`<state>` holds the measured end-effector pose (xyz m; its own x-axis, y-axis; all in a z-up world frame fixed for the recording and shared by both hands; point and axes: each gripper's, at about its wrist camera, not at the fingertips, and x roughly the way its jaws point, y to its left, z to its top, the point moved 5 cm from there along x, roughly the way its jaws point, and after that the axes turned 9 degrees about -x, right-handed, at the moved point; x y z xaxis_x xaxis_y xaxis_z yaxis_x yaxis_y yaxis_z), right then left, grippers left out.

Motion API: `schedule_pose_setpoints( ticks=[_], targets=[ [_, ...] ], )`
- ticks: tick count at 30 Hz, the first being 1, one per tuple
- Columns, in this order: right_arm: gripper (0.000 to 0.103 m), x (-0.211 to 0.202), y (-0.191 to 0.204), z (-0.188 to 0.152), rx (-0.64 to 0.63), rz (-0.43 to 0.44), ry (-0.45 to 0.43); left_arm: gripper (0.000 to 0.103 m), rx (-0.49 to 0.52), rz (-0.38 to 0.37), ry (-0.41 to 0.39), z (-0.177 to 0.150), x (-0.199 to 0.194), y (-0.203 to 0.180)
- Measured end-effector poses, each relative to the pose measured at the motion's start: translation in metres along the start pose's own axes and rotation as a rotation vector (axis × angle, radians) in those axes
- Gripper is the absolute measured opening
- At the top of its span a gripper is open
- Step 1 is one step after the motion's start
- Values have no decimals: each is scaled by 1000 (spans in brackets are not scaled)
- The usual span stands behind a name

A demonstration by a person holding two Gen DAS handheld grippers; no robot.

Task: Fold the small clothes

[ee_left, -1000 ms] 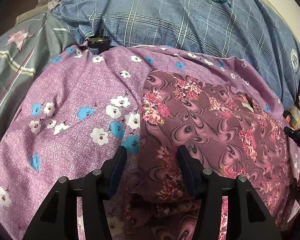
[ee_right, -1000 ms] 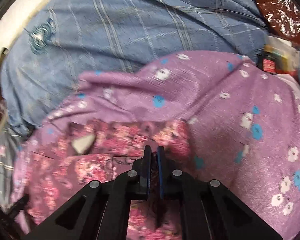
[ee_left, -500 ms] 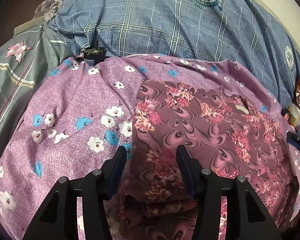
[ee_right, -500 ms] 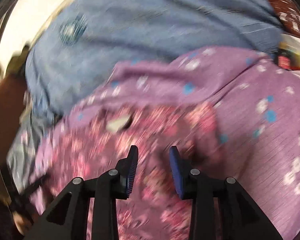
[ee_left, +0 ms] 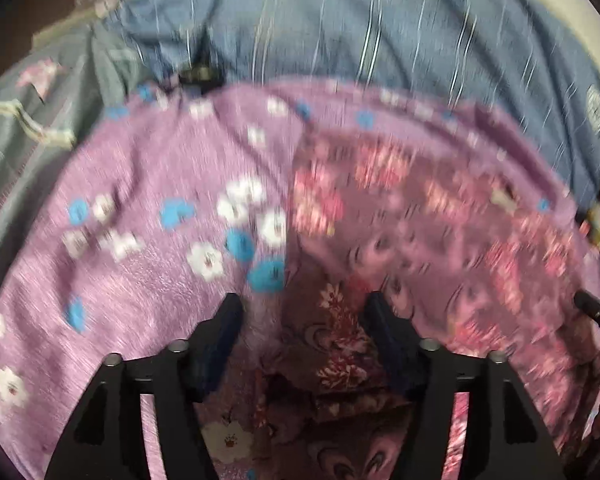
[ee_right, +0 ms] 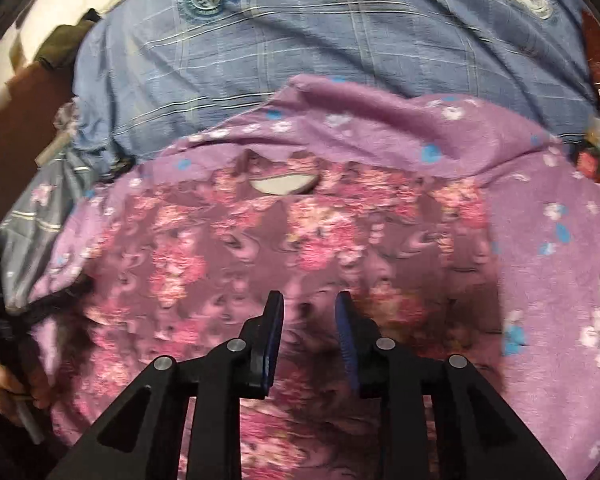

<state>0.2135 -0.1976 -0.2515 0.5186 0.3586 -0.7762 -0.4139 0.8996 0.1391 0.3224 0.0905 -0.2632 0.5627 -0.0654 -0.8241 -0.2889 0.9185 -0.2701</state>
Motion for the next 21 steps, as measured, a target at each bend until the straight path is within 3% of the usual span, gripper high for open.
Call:
schedule_pose_setpoints(
  ticks=[2,5,8,12,14,16,18,21],
  targets=[
    [33,24,3,-10,10,30,108,73,20,21,-20,0,0,-3],
    [33,21,10,-9,-23,-18,98,80,25,38,-35,-3,3,-3],
    [33,11,12,-17,6,5,80,86,52,66,-52,-6,6,-7],
    [34,-7,6,-30,67,6,52,103,33,108,-62,-11,10,-1],
    [34,-10,7,-36,73,-7,51,102,3,68,-28,-8,10,4],
    [35,0,9,-48,60,-18,108,102,-3,72,-3,-5,8,6],
    [35,-7,13,-49,38,-40,85,96,12,100,-43,-7,-8,6],
    [35,-29,16,-53,63,11,31,96,57,112,-132,-18,-39,-3]
  ],
)
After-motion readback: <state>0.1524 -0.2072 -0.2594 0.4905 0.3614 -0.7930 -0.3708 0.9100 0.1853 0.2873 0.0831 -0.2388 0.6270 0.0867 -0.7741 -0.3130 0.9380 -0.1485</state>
